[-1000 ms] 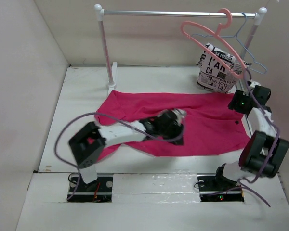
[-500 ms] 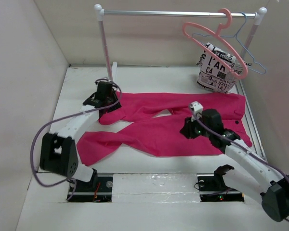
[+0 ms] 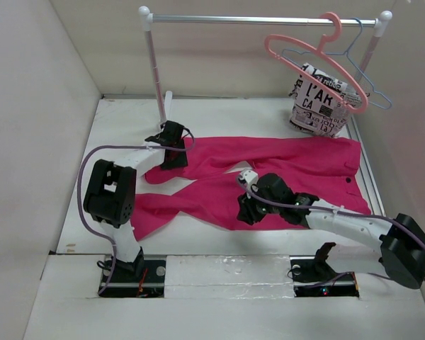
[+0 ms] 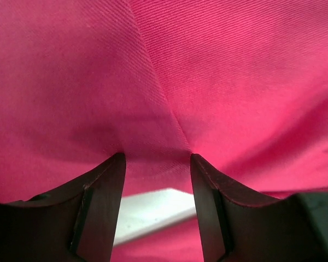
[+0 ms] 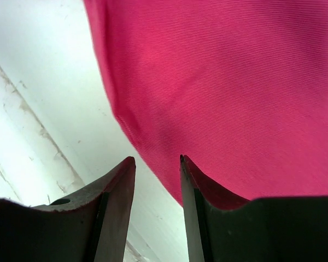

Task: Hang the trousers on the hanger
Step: Flatten out the trousers at the center of the board.

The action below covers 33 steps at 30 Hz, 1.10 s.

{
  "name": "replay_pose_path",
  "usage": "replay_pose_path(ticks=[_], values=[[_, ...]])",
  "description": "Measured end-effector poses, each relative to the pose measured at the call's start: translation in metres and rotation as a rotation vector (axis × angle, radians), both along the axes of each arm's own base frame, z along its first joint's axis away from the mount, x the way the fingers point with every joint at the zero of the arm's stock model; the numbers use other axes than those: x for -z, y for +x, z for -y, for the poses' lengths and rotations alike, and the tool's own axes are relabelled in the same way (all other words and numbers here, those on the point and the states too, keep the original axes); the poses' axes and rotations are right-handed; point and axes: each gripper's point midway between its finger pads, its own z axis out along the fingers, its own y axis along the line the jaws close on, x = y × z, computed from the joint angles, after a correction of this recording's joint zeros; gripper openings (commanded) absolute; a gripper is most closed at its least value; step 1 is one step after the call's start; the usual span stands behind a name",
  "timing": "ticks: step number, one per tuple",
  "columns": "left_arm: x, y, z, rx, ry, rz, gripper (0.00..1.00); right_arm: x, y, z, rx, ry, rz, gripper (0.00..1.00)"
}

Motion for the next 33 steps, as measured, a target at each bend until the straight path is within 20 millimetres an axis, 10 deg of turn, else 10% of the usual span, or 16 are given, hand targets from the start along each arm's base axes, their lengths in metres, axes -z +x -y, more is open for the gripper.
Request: replay_pose_path(ticks=[15,23,33], values=[[0.018,-0.004,0.015,0.084,0.047,-0.034,0.47,0.009,-0.020,-0.061,-0.165,-0.020,-0.001,0.44],[0.017,-0.001,0.008,0.064,0.094,-0.016,0.00,0.017,-0.024,-0.065,-0.193,-0.041,0.000,0.49],[-0.002,0.000,-0.011,0.006,0.118,0.025,0.08,0.018,-0.023,-0.058,-0.202,-0.070,0.024,0.61]])
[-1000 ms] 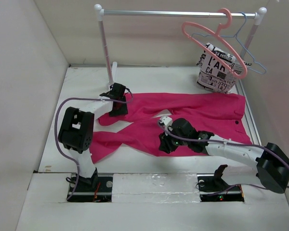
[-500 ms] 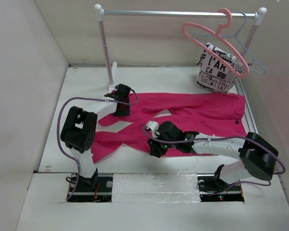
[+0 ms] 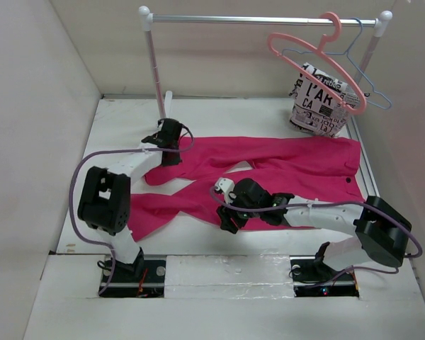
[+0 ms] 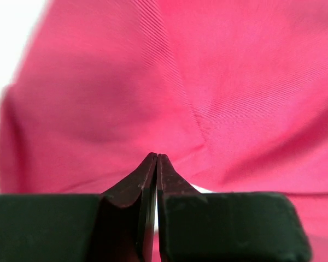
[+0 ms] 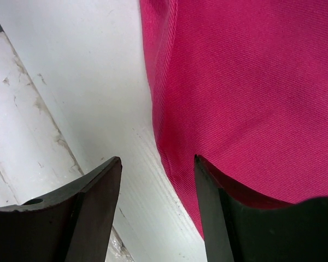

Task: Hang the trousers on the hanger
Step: Flatten out the trousers at the center of the board.

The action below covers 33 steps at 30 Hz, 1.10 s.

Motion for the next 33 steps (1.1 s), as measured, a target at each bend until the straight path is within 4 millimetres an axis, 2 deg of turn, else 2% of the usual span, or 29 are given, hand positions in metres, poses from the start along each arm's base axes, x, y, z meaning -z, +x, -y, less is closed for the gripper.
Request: replay_pose_path(ticks=[2,4,7,9,11,13,17,20,28,30,31,33], values=[[-0.022,0.001,-0.002,0.002,-0.045,0.044,0.25,-0.001,0.001,0.000,0.000,0.001,0.008,0.61],[-0.034,0.002,0.003,0.026,-0.072,0.072,0.37,-0.002,0.001,0.000,-0.002,0.002,0.015,0.61],[-0.036,-0.002,0.026,0.093,-0.096,0.069,0.36,-0.003,0.002,0.000,-0.004,0.003,0.018,0.61],[-0.029,-0.005,0.039,0.129,-0.105,0.047,0.34,-0.003,0.002,0.000,-0.006,0.003,0.020,0.60],[-0.018,-0.005,0.046,0.147,-0.099,0.017,0.28,-0.003,0.002,0.000,-0.007,0.002,0.021,0.60],[-0.007,-0.002,0.046,0.142,-0.083,-0.005,0.23,-0.003,0.002,0.001,-0.006,0.003,0.021,0.60],[0.012,0.003,0.035,0.108,-0.022,-0.036,0.21,-0.007,0.000,0.005,0.000,0.014,0.031,0.60],[0.020,0.002,0.028,0.093,0.018,-0.053,0.32,-0.009,-0.001,0.010,0.009,0.018,0.039,0.60],[0.028,0.004,0.028,0.089,0.025,-0.055,0.36,-0.007,-0.005,0.018,0.023,0.009,0.033,0.60],[0.028,0.004,0.029,0.092,0.020,-0.054,0.31,-0.007,-0.005,0.018,0.023,0.009,0.033,0.60],[0.028,0.004,0.029,0.092,0.018,-0.053,0.16,-0.007,-0.005,0.018,0.023,0.009,0.033,0.60],[0.028,0.005,0.028,0.087,0.024,-0.045,0.04,-0.007,-0.005,0.019,0.024,0.008,0.033,0.60]])
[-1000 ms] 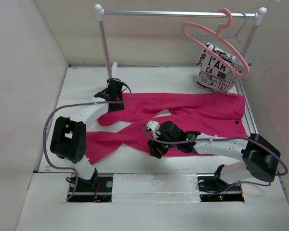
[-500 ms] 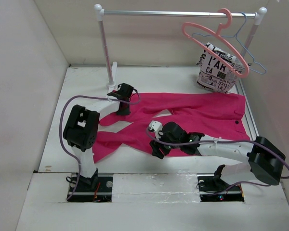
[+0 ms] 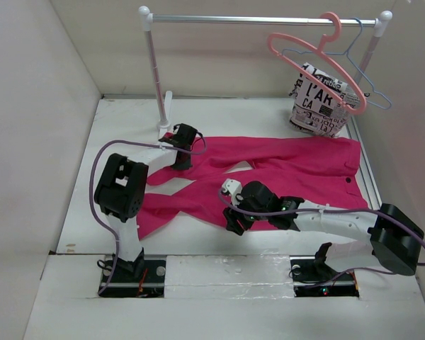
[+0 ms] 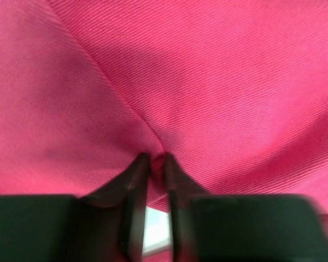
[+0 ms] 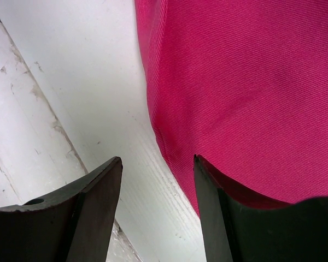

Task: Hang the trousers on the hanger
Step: Flatten out the trousers at the center of the board.

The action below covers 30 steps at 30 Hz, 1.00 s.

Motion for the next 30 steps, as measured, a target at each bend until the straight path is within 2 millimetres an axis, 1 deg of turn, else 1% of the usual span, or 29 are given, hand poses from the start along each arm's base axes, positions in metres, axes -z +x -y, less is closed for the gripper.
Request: replay_pose_path(ticks=[1,6,8,10,12,13,14,15,17,18,20,22,24,26,28,30], values=[[-0.001,0.001,-0.001,-0.003,0.002,0.006,0.00,0.000,0.000,0.000,0.000,-0.001,0.001,0.60],[-0.007,-0.003,-0.006,-0.015,0.010,0.017,0.00,0.002,0.002,0.003,0.010,-0.013,0.005,0.62],[-0.014,-0.004,-0.013,-0.034,0.008,0.023,0.00,0.004,0.002,0.005,0.014,-0.029,0.010,0.66],[-0.030,-0.004,-0.025,-0.067,0.004,0.043,0.00,0.006,0.004,0.008,0.017,-0.043,0.018,0.71],[-0.054,0.000,-0.042,-0.118,-0.008,0.091,0.00,0.008,0.006,0.011,0.022,-0.059,0.028,0.74],[-0.068,0.001,-0.055,-0.156,-0.002,0.110,0.00,0.010,0.006,0.012,0.018,-0.069,0.031,0.75],[-0.090,0.010,-0.065,-0.189,-0.022,0.165,0.00,0.014,0.006,0.013,0.015,-0.082,0.031,0.72],[-0.110,0.017,-0.080,-0.232,-0.037,0.208,0.00,0.019,0.006,0.014,0.010,-0.098,0.029,0.72],[-0.146,0.034,-0.112,-0.316,-0.057,0.291,0.00,0.027,0.007,0.017,0.001,-0.127,0.024,0.69],[-0.162,0.042,-0.129,-0.359,-0.064,0.333,0.00,0.034,0.006,0.019,0.000,-0.146,0.012,0.69],[-0.187,0.050,-0.170,-0.459,-0.070,0.386,0.00,0.042,0.005,0.021,-0.008,-0.172,0.003,0.66],[-0.204,0.057,-0.204,-0.545,-0.079,0.423,0.00,0.049,0.003,0.023,-0.016,-0.190,-0.008,0.63],[-0.215,0.063,-0.233,-0.617,-0.083,0.449,0.00,0.049,0.003,0.022,-0.028,-0.186,-0.006,0.61],[-0.218,0.073,-0.251,-0.660,-0.075,0.452,0.00,0.050,0.002,0.020,-0.033,-0.180,-0.008,0.61],[-0.214,0.090,-0.256,-0.669,-0.068,0.432,0.00,0.050,0.001,0.020,-0.037,-0.173,-0.007,0.61],[-0.203,0.110,-0.260,-0.672,-0.064,0.416,0.00,0.050,0.000,0.022,-0.039,-0.166,-0.006,0.61]])
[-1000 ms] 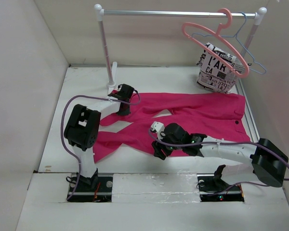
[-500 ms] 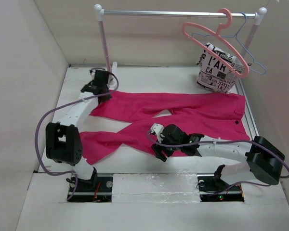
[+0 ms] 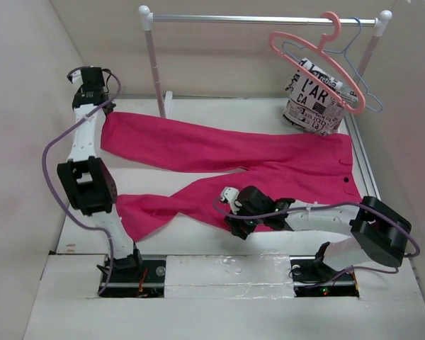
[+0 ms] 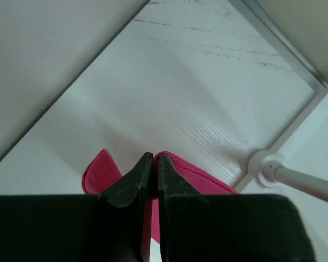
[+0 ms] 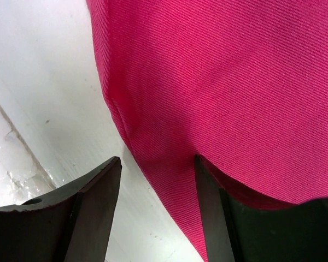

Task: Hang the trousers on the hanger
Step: Flatten out the trousers at the center of the board.

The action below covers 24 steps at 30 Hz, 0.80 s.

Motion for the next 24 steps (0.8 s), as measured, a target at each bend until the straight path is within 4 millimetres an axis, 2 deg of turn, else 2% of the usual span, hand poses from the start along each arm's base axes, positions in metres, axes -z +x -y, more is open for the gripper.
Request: replay_pose_path(ticks=[3,4,6,7,8,10,13,16,17,18,19,20,21,24], values=[[0.038,0.023,0.000,0.009,-0.011,-0.072,0.03,-0.001,-0.005,0.004,-0.006,0.006,-0.007,0.66],[0.055,0.028,0.001,0.014,-0.016,-0.108,0.18,-0.001,-0.007,0.006,-0.008,0.004,-0.011,0.67],[0.084,0.037,0.002,0.025,-0.025,-0.168,0.39,-0.002,-0.011,0.011,-0.011,-0.007,-0.023,0.71],[0.098,0.037,0.002,0.027,-0.031,-0.194,0.61,-0.003,-0.013,0.014,-0.010,-0.014,-0.028,0.72],[0.109,0.036,0.002,0.032,-0.036,-0.222,0.68,-0.003,-0.015,0.017,-0.010,-0.023,-0.033,0.73],[0.118,0.031,0.005,0.033,-0.044,-0.253,0.75,-0.005,-0.018,0.022,-0.010,-0.034,-0.040,0.73],[0.107,0.025,0.008,0.032,-0.033,-0.237,0.75,-0.014,-0.021,0.026,-0.010,-0.033,-0.040,0.73],[0.086,0.001,0.014,0.029,-0.016,-0.195,0.72,-0.027,-0.020,0.025,-0.011,-0.014,-0.026,0.63],[0.077,-0.014,0.016,0.025,-0.013,-0.181,0.71,-0.033,-0.019,0.024,-0.011,-0.003,-0.018,0.46],[0.070,-0.027,0.019,0.024,-0.011,-0.159,0.70,-0.038,-0.018,0.023,-0.014,0.008,-0.007,0.33],[0.062,-0.041,0.019,0.017,-0.011,-0.133,0.70,-0.043,-0.018,0.022,-0.016,0.020,0.001,0.25],[0.057,-0.056,0.016,0.002,-0.011,-0.118,0.70,-0.047,-0.017,0.021,-0.015,0.032,0.007,0.05],[0.053,-0.068,0.010,-0.021,-0.012,-0.101,0.70,-0.052,-0.016,0.020,-0.018,0.043,0.019,0.00],[0.056,-0.094,-0.007,-0.088,-0.022,-0.085,0.58,-0.059,-0.016,0.019,-0.018,0.065,0.032,0.00]])
